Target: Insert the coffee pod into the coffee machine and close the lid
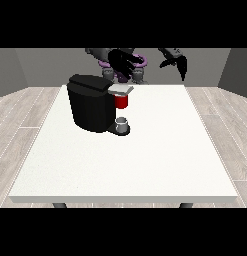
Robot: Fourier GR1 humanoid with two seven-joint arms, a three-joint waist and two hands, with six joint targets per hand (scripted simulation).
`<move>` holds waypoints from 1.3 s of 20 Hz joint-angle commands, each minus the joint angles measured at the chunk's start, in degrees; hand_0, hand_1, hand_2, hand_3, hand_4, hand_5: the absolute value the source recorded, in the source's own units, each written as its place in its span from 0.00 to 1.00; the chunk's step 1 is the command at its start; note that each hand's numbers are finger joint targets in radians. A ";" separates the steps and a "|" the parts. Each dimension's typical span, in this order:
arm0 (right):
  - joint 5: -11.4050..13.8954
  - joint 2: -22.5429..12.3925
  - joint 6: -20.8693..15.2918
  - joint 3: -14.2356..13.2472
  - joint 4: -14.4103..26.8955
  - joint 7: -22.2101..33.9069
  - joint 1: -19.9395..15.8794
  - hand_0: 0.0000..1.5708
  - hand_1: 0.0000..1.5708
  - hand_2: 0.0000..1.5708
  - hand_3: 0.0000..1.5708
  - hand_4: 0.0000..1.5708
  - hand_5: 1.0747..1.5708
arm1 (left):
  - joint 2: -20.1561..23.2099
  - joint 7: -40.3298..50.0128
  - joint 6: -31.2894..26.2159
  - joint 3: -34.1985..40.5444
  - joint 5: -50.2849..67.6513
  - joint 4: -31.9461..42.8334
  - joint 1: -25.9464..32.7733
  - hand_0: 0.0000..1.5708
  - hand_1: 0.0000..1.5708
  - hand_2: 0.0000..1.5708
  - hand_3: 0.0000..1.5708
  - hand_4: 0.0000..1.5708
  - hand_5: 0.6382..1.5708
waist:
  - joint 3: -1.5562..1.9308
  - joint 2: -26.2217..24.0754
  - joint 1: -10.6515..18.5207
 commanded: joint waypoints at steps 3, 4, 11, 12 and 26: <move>2.89 -2.02 0.69 0.62 2.55 -0.64 -7.80 0.00 0.00 0.00 0.00 0.19 1.00 | -1.66 -1.04 0.91 -1.61 -0.22 -1.76 -0.41 0.00 0.00 0.00 0.00 0.25 1.00 | -0.17 2.31 2.83; 4.30 -0.65 -1.41 1.41 2.64 -2.12 -8.23 0.00 0.00 0.00 0.00 0.17 1.00 | -1.02 -2.84 1.08 -0.59 0.15 -1.11 -1.54 0.00 0.00 0.00 0.00 0.25 1.00 | -0.18 4.24 2.93; 6.26 2.80 -3.83 2.40 5.45 0.71 -13.56 0.00 0.00 0.00 0.00 0.09 1.00 | 0.69 -3.78 -0.66 -0.08 1.02 -0.45 -1.16 0.00 0.00 0.00 0.00 0.25 1.00 | -0.19 4.71 4.79; 5.16 -1.67 0.37 0.60 6.37 -1.43 -15.54 0.00 0.00 0.00 0.00 0.06 1.00 | 1.75 -2.50 -0.94 0.56 1.50 -1.28 -3.48 0.00 0.00 0.00 0.00 0.27 1.00 | -0.18 6.71 4.05; 7.77 -0.83 -3.53 -1.33 12.96 -0.23 -26.78 0.00 0.00 0.00 0.00 0.00 1.00 | 1.85 -0.18 -1.82 0.85 4.30 -2.27 -9.02 0.00 0.00 0.00 0.00 0.16 1.00 | -0.18 12.07 9.21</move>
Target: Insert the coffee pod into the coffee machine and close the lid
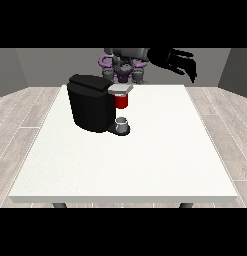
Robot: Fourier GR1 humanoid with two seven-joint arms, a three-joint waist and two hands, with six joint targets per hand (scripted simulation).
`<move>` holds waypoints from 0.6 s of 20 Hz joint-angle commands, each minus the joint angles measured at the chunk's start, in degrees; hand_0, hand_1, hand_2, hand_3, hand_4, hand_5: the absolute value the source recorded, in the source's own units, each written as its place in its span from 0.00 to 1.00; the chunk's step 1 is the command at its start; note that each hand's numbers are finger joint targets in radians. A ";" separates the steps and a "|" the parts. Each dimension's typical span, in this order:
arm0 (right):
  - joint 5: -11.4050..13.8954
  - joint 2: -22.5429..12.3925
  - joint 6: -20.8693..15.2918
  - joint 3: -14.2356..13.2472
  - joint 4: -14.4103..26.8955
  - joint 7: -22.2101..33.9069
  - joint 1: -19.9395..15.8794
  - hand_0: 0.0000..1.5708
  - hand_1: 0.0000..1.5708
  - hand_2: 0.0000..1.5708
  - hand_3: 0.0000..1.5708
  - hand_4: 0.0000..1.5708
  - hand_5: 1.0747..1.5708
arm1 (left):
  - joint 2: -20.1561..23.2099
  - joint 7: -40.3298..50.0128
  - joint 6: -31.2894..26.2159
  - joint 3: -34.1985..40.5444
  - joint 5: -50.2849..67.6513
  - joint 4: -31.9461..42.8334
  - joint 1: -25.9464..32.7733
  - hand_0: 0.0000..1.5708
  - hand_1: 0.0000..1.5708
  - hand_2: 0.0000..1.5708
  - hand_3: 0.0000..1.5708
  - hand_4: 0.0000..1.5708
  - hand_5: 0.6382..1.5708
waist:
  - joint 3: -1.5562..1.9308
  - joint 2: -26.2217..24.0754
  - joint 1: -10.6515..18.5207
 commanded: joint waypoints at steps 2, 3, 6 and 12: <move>-0.58 0.67 -0.23 -1.38 2.10 -0.33 -2.73 0.00 0.00 0.00 0.00 0.00 1.00 | -0.29 -2.03 -0.40 -0.57 0.12 0.16 -0.01 0.00 0.00 0.00 0.00 0.14 1.00 | -0.01 2.02 1.17; -1.23 -0.05 0.04 -2.33 2.96 -2.13 -0.60 0.00 0.00 0.00 0.00 0.00 1.00 | 0.23 0.01 -2.31 -0.99 1.43 -1.70 0.85 0.00 0.00 0.00 0.00 0.13 1.00 | 0.01 1.11 1.71; -2.36 -1.19 1.81 -3.68 3.99 -0.39 -5.14 0.00 0.00 0.00 0.00 0.03 1.00 | -0.78 -0.35 -0.56 -1.99 -0.27 -0.97 -0.19 0.00 0.00 0.00 0.00 0.21 1.00 | 0.00 2.81 1.82; -1.99 0.26 0.43 -3.66 4.74 -6.22 -2.81 0.00 0.00 0.00 0.00 0.00 1.00 | -0.55 0.41 -0.67 -2.19 0.07 -2.49 -0.81 0.00 0.00 0.00 0.00 0.22 1.00 | 0.02 3.06 1.17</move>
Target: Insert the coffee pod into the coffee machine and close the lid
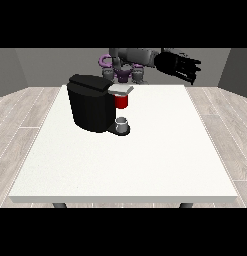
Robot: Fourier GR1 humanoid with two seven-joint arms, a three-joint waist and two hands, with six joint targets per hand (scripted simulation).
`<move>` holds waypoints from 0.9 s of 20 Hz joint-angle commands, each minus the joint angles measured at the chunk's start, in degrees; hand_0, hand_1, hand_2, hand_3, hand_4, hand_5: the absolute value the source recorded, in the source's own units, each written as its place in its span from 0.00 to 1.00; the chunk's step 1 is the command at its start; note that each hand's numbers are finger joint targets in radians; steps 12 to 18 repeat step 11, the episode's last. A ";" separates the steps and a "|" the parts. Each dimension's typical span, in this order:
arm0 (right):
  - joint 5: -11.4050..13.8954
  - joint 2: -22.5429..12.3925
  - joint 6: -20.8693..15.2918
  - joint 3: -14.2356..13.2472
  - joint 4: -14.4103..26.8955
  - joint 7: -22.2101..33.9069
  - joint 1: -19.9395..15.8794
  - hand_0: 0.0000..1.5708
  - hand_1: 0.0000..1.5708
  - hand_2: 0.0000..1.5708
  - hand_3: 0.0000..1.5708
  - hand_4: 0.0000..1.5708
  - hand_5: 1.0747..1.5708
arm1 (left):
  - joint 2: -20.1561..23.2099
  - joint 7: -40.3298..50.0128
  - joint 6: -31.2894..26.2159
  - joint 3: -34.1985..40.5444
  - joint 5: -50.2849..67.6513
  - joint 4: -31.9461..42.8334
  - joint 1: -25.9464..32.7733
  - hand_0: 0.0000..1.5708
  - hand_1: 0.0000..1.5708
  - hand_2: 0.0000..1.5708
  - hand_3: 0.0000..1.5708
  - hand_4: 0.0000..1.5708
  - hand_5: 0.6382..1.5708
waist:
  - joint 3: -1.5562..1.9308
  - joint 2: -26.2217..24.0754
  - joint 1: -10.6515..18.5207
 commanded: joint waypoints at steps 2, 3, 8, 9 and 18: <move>-0.55 2.99 0.59 0.61 0.47 -4.59 4.35 0.00 0.00 0.00 0.00 0.00 1.00 | -0.39 1.36 -0.12 -0.14 0.79 -1.20 1.91 0.00 0.00 0.00 0.00 0.21 1.00 | 0.02 -3.31 -1.69; -0.88 3.94 0.77 1.02 -1.62 -5.07 4.20 0.00 0.00 0.00 0.00 0.00 1.00 | -1.39 -3.46 1.27 -0.80 -1.80 1.55 6.33 0.00 0.00 0.00 0.00 0.21 1.00 | 0.00 -3.89 -3.43; -3.18 9.36 1.79 5.04 -3.66 -9.81 10.99 0.00 0.00 0.00 0.00 0.12 1.00 | -1.44 -3.03 1.76 -0.33 -1.76 3.11 7.56 0.00 0.00 0.00 0.00 0.17 1.00 | 0.00 -9.04 -6.35; -4.62 9.41 -0.62 6.03 -4.15 -11.37 12.96 0.00 0.00 0.00 0.00 0.12 1.00 | -0.23 1.04 0.72 0.95 0.17 3.66 4.51 0.00 0.00 0.00 0.00 0.17 1.00 | 0.02 -9.47 -6.06; -8.46 9.47 0.29 11.19 -5.77 -11.34 18.75 0.00 0.00 0.00 0.00 0.17 1.00 | -2.54 0.00 2.52 -0.29 -1.41 6.88 6.50 0.00 0.00 0.00 0.00 0.17 1.00 | 0.01 -12.98 -7.52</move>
